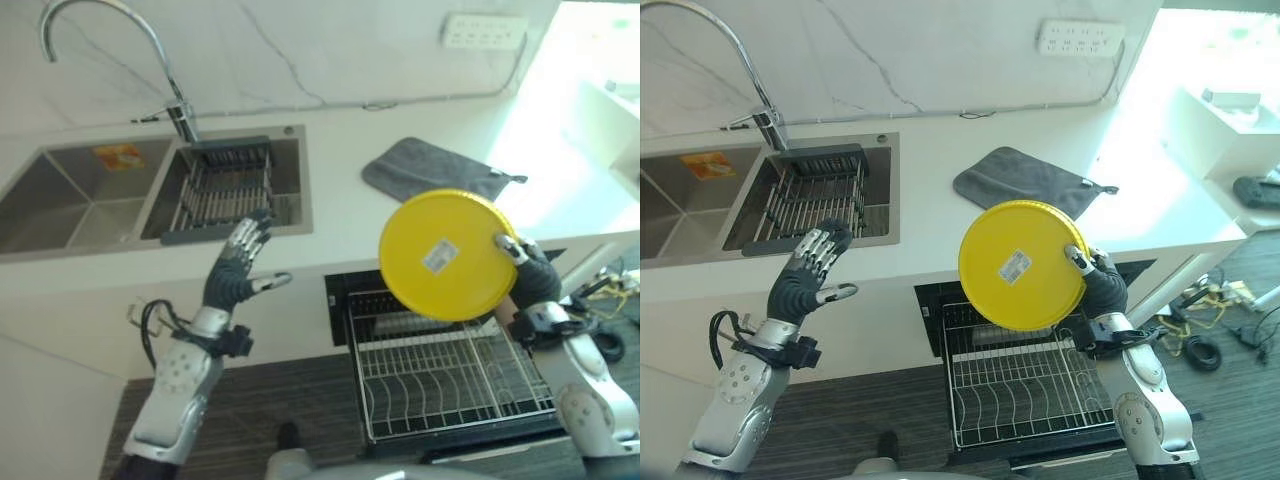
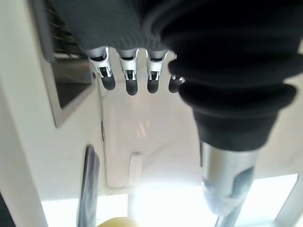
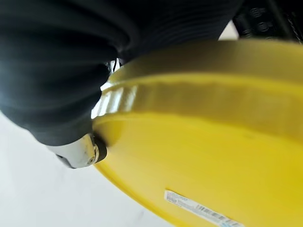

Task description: Place the dishes in the dishwasher.

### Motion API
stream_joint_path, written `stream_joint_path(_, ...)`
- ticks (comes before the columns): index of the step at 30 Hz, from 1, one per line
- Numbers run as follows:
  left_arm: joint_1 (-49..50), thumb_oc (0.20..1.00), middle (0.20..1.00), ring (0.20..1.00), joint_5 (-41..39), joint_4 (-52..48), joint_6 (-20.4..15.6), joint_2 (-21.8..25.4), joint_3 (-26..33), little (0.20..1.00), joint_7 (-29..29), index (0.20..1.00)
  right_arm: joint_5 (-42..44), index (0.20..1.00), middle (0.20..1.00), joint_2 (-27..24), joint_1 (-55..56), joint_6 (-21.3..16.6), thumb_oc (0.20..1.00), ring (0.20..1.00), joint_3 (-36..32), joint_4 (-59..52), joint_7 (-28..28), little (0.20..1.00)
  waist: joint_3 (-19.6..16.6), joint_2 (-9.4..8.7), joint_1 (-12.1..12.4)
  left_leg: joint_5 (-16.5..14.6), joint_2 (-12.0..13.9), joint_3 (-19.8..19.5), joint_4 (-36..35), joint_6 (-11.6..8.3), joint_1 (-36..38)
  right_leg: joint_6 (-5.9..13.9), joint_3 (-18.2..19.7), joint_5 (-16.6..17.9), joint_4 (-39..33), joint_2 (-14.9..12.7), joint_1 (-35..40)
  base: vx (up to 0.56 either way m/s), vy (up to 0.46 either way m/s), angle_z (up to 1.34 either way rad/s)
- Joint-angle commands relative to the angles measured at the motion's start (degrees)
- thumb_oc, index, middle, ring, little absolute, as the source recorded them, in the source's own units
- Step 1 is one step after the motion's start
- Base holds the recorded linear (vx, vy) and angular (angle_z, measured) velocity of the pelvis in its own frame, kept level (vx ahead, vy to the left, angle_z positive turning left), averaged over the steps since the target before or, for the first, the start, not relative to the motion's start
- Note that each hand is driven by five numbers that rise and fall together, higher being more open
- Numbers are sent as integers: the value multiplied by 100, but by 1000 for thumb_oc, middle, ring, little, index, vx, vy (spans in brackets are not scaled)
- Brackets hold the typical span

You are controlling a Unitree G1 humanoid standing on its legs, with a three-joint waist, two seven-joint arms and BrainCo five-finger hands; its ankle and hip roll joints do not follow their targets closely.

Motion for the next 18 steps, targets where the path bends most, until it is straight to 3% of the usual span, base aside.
stream_joint_path(1, -297, 1000, 1000, 1000, -213, -226, -406, 213, 99, 1000, -114, 1000, -48, 200, 200, -109, -589, -563, 200, 200, -386, -469, 170, 200, -69, 112, 10, -614, 397, -224, 8, -44, 348, 111, 135, -229, 7, -63, -2, -5, 32, 10)
stream_joint_path(6, -33, 1000, 1000, 1000, -403, -11, -710, 138, 373, 1000, -249, 1000, -834, 200, 200, -403, -345, -928, 200, 200, -714, -563, 262, 200, -96, 25, 38, -680, 348, -182, 8, -40, 362, 186, -27, -196, 7, -188, 28, -19, 43, 1)
stream_joint_path(7, 467, 1000, 1000, 1000, -720, 433, -829, 16, 718, 1000, -366, 1000, -1946, 200, 200, -718, -28, -1609, 200, 200, -1202, -644, 324, 200, -86, -54, 79, -745, 342, -201, 8, 8, 394, 236, -54, -139, 7, -235, -2, -127, 30, 2)
stream_joint_path(8, 688, 1000, 1000, 1000, -828, 1260, -1093, -141, 817, 1000, -75, 1000, -2825, 200, 200, -889, 28, -2191, 200, 200, -1353, -491, 83, 200, -94, -93, 124, -726, 375, -212, 8, 20, 392, 236, -38, -102, 7, -212, -19, -93, -10, 6)
stream_joint_path(11, 777, 1000, 1000, 1000, -1100, 2017, -1100, -374, 1034, 1000, 256, 1000, -3568, 200, 200, -1154, 65, -2557, 200, 200, -1484, -450, -105, 200, -141, -123, 160, -755, 418, -210, 8, 12, 397, 236, -3, -143, 7, -176, -14, -20, -19, 1)
stream_joint_path(18, 893, 1000, 1000, 1000, -1435, 3773, -1454, -1022, 1624, 1000, 298, 1000, -5410, 200, 200, -1733, 143, -3342, 200, 200, -1649, -520, -653, 200, -225, -201, 253, -713, 475, -216, 8, -23, 337, 237, -25, -172, 7, -130, -14, -3, -5, -2)
